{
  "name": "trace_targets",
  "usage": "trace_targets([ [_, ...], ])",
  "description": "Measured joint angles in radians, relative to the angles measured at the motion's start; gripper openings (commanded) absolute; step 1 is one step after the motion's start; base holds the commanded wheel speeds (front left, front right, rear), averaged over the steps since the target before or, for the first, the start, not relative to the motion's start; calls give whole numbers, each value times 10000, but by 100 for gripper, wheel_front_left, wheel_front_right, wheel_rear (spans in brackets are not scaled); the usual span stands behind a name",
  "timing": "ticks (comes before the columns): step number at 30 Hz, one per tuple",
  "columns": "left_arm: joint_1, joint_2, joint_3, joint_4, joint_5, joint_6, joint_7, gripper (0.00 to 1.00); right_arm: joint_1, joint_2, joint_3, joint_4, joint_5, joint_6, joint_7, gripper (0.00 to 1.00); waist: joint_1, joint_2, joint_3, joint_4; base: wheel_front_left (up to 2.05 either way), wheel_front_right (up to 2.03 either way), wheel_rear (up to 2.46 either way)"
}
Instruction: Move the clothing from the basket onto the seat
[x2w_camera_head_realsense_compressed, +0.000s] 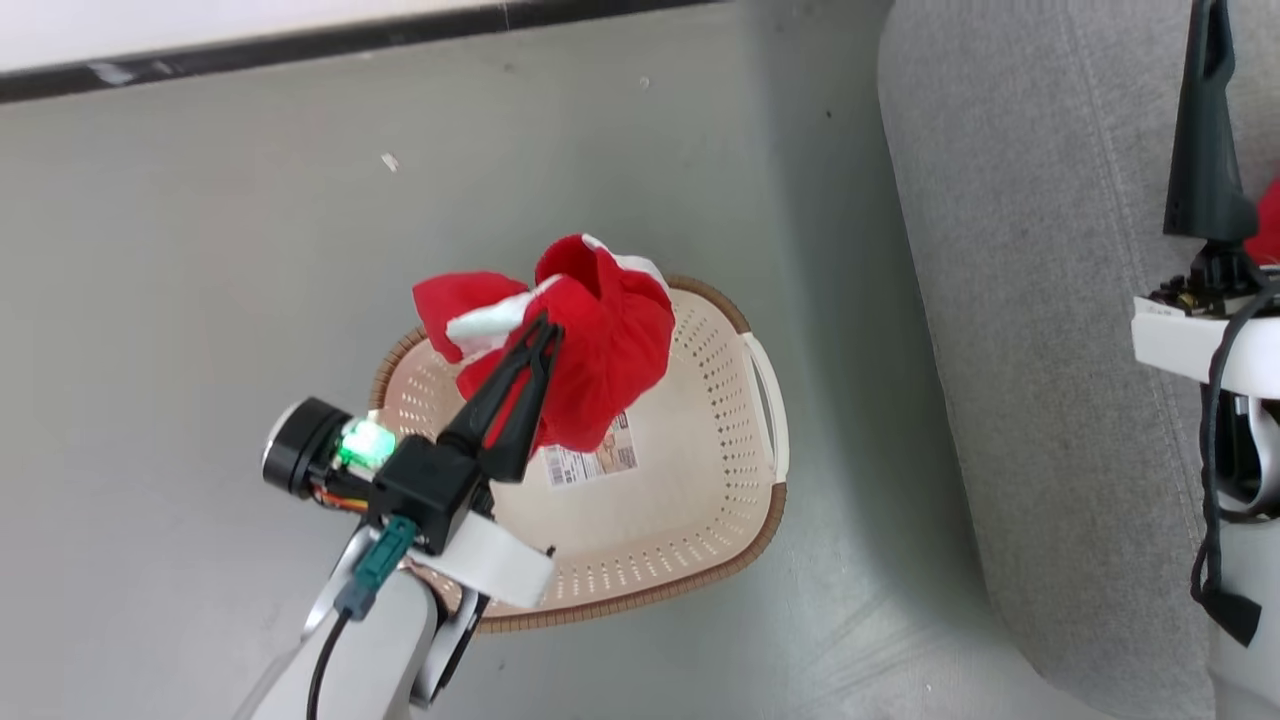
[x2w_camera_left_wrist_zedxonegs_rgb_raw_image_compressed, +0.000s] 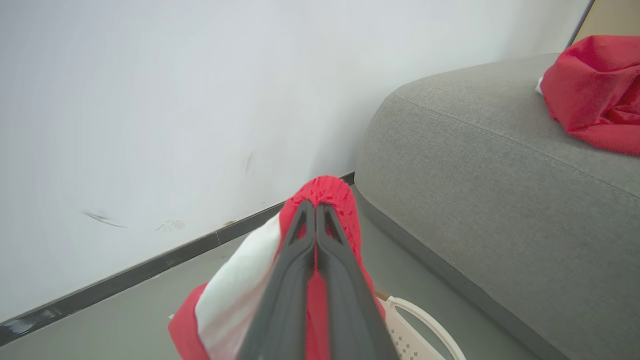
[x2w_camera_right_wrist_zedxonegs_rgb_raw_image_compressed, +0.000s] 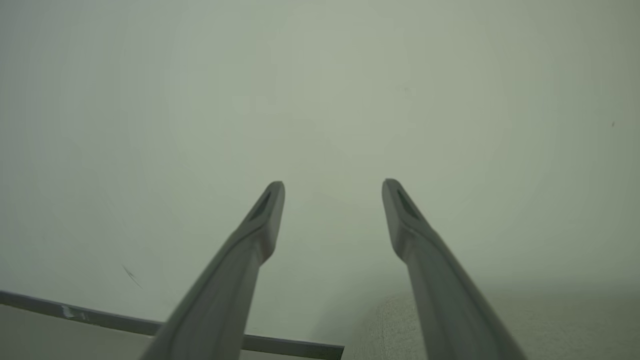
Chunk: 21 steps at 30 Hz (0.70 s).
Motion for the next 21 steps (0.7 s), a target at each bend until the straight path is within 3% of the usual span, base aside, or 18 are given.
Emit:
trace_targets([
  [8, 869, 219, -109, -372, -27, -10, 0, 0, 654, 8, -257, 48, -61, 0, 0, 100, 0, 0, -795, 118, 0, 0, 0],
  [9, 948, 226, -105, -460, -35, -10, 0, 4, 743, 8, -259, 38, -67, 0, 0, 100, 0, 0, -893, 123, 0, 0, 0],
  [11, 1014, 226, -107, -575, -42, -10, 0, 44, 849, 21, -272, 58, -77, 0, 0, 100, 0, 0, -1078, 126, 0, 0, 0],
  [12, 1020, 242, -88, -642, -50, -10, 0, 87, 910, 21, -278, 48, -79, 0, 0, 100, 0, 0, -1171, 126, 0, 0, 0],
  [13, 1028, 255, -63, -734, -67, -10, 0, 100, 980, 21, -278, 46, -90, 0, 0, 100, 0, 0, -1260, 124, 0, 0, 0],
  [21, 1220, 286, -12, -1057, -226, -10, -23, 100, 1428, 36, -261, 86, -159, 0, 0, 100, 0, 0, -1959, 69, 0, 0, 0],
])
